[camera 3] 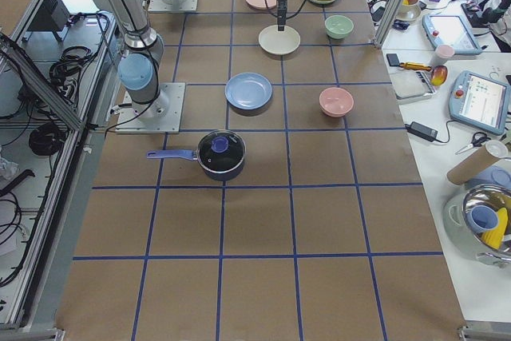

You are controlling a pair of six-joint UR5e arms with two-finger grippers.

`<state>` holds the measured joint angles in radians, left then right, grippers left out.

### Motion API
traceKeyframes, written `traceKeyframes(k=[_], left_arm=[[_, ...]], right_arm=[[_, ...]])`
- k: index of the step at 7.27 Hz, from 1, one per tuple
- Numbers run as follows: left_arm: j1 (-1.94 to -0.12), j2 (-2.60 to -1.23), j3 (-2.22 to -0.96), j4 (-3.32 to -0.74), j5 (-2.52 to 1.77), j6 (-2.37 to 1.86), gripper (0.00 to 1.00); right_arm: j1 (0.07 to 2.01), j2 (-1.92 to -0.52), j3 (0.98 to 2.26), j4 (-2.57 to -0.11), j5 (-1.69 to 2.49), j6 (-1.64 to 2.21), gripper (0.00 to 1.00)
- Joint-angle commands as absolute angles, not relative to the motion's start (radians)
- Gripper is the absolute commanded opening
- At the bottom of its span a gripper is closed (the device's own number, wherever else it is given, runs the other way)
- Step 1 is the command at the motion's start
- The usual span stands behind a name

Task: Stack three plates with pink and blue
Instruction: 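Move the left gripper toward the pink plate while the right gripper lowers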

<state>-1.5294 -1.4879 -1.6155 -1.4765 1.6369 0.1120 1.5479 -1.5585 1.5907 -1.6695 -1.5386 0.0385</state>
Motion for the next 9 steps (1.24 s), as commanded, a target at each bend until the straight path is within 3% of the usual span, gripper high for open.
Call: traceKeyframes(k=[1, 9], left_arm=[[-1.529, -1.488, -1.612, -1.477, 1.637, 0.113, 1.0], [-1.531, -1.505, -1.699, -1.447, 1.628, 0.104, 1.0]], right_arm=[[1.546, -1.559, 1.591, -1.669, -1.54, 0.037, 1.0], [1.546, -1.559, 1.591, -1.669, -1.539, 0.037, 1.0]])
